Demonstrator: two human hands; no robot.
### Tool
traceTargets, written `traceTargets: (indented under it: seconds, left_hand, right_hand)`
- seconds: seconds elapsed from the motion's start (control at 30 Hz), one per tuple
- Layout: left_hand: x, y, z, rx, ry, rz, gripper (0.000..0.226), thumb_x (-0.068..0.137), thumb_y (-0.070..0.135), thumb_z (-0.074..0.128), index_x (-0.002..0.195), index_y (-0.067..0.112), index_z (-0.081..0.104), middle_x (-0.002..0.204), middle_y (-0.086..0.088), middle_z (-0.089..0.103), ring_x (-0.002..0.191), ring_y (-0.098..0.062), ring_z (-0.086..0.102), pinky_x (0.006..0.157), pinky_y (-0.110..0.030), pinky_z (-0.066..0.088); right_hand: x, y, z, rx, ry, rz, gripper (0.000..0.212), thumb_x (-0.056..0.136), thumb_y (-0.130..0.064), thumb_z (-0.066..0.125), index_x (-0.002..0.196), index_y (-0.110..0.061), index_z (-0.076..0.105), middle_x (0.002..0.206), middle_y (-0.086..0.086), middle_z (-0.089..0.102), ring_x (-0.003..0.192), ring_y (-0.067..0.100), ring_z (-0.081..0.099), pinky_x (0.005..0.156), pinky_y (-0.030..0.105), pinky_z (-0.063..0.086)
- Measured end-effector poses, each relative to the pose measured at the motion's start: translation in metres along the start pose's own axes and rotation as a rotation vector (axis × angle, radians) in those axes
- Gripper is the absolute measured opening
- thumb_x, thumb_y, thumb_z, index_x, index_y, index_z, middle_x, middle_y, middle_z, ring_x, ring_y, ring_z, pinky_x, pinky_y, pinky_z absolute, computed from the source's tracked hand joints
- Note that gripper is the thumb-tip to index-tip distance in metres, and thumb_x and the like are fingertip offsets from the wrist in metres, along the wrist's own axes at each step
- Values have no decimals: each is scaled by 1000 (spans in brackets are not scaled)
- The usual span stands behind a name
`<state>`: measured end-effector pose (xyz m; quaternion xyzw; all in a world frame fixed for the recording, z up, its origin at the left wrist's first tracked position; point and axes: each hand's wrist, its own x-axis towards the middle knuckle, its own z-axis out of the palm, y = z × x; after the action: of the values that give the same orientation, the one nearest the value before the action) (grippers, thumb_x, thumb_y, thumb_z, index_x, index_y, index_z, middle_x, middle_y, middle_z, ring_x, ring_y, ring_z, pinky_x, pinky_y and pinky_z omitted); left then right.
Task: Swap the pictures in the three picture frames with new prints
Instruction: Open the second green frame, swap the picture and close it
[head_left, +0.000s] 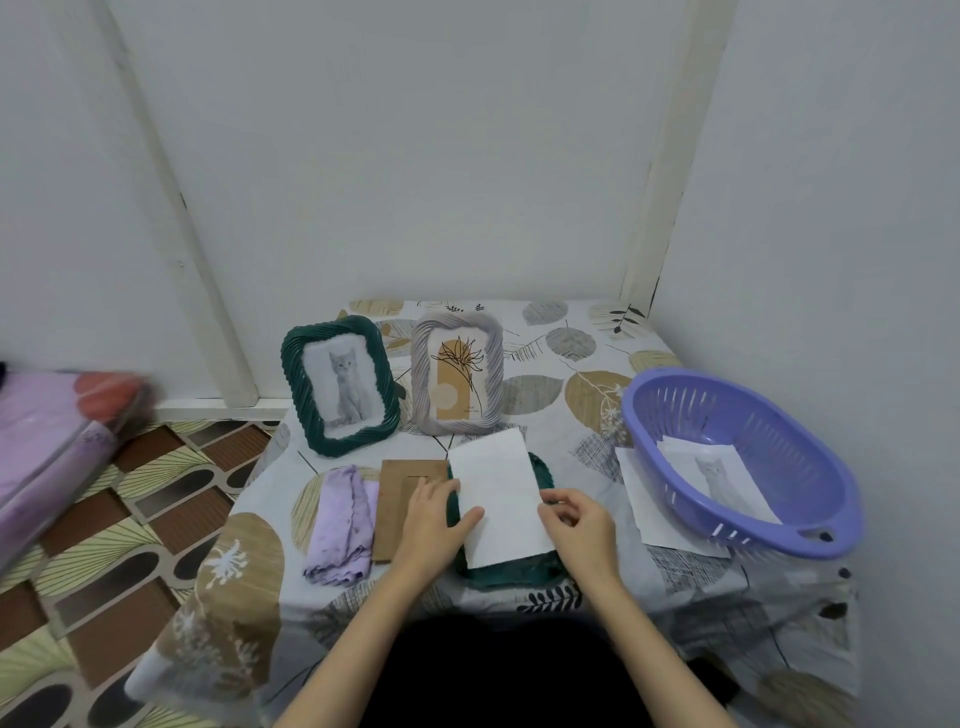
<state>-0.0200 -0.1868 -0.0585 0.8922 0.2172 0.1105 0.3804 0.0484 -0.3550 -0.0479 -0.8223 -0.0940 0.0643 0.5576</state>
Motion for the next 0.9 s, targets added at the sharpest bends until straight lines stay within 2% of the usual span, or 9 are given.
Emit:
traceTargets:
  seconds: [0.1, 0.17, 0.27, 0.37, 0.47, 0.57, 0.63, 0.7, 0.9]
  left_hand:
    - [-2, 10, -5, -269, 102, 98, 60, 84, 28, 66, 136, 29, 36, 137, 7, 43, 127, -11, 37, 106, -34, 34]
    - [-3, 28, -9, -521, 46, 120, 64, 81, 15, 69, 134, 32, 36, 133, 10, 44, 116, -3, 46, 94, -23, 44]
    - [1, 55, -7, -674, -54, 94, 56, 79, 0, 67, 123, 28, 49, 124, -1, 49, 99, -9, 56, 78, -30, 57]
    - [12, 74, 7, -667, -82, 69, 45, 78, -5, 64, 110, 25, 58, 120, -4, 53, 93, -15, 58, 84, -42, 55]
    - [23, 87, 28, -630, -135, 62, 47, 77, -6, 64, 116, 19, 57, 120, -5, 54, 99, -22, 58, 87, -41, 54]
    - [35, 91, 48, -535, -173, 63, 50, 76, -2, 68, 120, 20, 57, 125, -5, 54, 105, -23, 57, 91, -43, 51]
    - [43, 95, 60, -473, -182, 61, 51, 75, 0, 69, 121, 19, 57, 123, -5, 56, 103, -20, 56, 93, -37, 49]
    - [48, 100, 69, -420, -190, 69, 52, 74, 2, 71, 123, 15, 56, 121, -3, 55, 100, -16, 53, 88, -28, 46]
    - [54, 103, 92, -185, -370, 144, 75, 68, 19, 80, 134, 17, 44, 135, -3, 48, 123, -17, 47, 107, -32, 35]
  right_hand:
    - [4, -8, -8, 270, 14, 67, 17, 81, -4, 65, 82, -21, 68, 71, 3, 69, 72, 15, 61, 71, 26, 48]
    - [6, -14, -16, 327, 2, 75, 15, 81, -4, 64, 84, -18, 68, 80, 7, 71, 76, 16, 64, 73, 28, 50]
    - [11, -22, -34, 269, -28, -8, 14, 83, -9, 64, 95, -15, 68, 85, 4, 71, 83, 17, 66, 76, 31, 54]
    - [16, -25, -63, -91, 58, -321, 16, 87, -14, 61, 101, -19, 67, 92, -6, 65, 84, 10, 56, 73, 16, 46]
    - [25, -13, -99, -563, 221, -578, 20, 83, -14, 64, 101, -22, 68, 103, 0, 61, 95, 19, 53, 78, 29, 42]
    - [32, -3, -129, -801, 150, -498, 27, 82, -21, 65, 107, -28, 66, 120, 5, 57, 108, 29, 52, 83, 42, 42]
    - [34, 1, -144, -819, -12, -389, 34, 87, -28, 59, 121, -32, 58, 127, 1, 53, 113, 25, 50, 89, 38, 41]
    - [35, 0, -152, -748, -127, -328, 39, 90, -30, 54, 129, -33, 51, 125, -4, 57, 107, 20, 55, 80, 27, 42]
    - [47, -7, -173, -453, -17, -329, 37, 88, -24, 60, 125, -30, 57, 119, -5, 64, 88, 5, 57, 77, 21, 42]
